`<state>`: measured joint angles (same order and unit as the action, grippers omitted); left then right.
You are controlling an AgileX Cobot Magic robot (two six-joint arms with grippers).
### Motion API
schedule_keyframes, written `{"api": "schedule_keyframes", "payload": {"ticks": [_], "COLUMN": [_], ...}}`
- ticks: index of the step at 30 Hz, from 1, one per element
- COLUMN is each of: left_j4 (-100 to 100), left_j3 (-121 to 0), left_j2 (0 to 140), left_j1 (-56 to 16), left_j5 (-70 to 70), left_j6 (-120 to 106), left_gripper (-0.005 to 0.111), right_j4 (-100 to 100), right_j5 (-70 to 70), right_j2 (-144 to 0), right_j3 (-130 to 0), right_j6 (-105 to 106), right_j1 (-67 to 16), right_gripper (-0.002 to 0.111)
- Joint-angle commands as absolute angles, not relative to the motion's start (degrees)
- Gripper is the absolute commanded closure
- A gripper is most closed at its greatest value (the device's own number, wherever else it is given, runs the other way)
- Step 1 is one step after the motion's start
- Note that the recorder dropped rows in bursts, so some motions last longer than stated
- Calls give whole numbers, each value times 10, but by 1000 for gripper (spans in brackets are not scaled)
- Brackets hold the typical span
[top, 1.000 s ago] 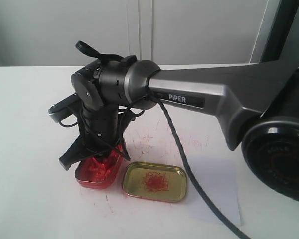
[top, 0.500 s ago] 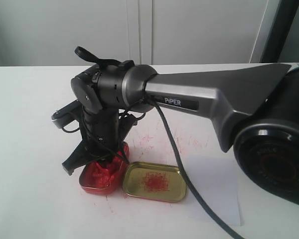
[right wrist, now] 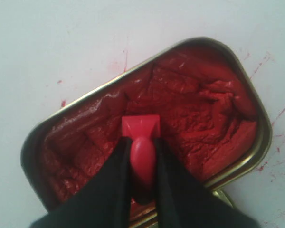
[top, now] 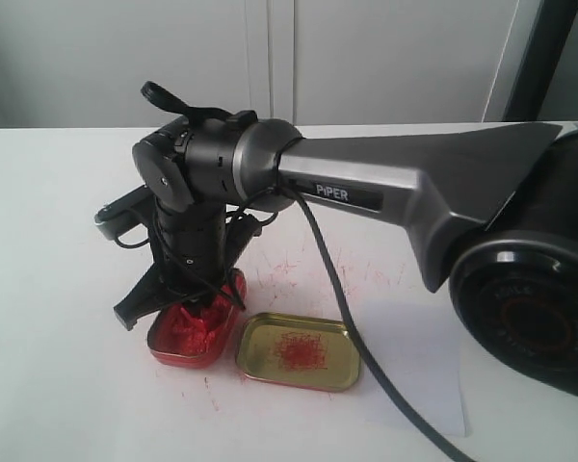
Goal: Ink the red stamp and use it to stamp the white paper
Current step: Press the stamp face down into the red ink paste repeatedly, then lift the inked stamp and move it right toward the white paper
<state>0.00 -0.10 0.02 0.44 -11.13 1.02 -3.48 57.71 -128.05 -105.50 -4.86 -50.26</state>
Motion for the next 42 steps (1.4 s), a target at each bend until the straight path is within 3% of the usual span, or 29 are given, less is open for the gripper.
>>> {"api": "schedule_keyframes", "payload": {"ticks": [1, 16, 42], "left_j4": [-3, -3, -3], "left_j3": [0, 0, 0], "left_j2": [0, 0, 0], "left_j1": [4, 4, 4], "left_j5": [-111, -111, -111], "left_j6": [12, 12, 12], "left_gripper": [107, 107, 107], "right_j4": [-35, -30, 157], "right_j5": [570, 550, 563], "right_j2": [-1254, -1249, -1282], "right_j3": [-1062, -1028, -1026], "right_j6": [-53, -77, 15], "right_j1": [-502, -502, -449], "right_gripper": [108, 108, 108]}}
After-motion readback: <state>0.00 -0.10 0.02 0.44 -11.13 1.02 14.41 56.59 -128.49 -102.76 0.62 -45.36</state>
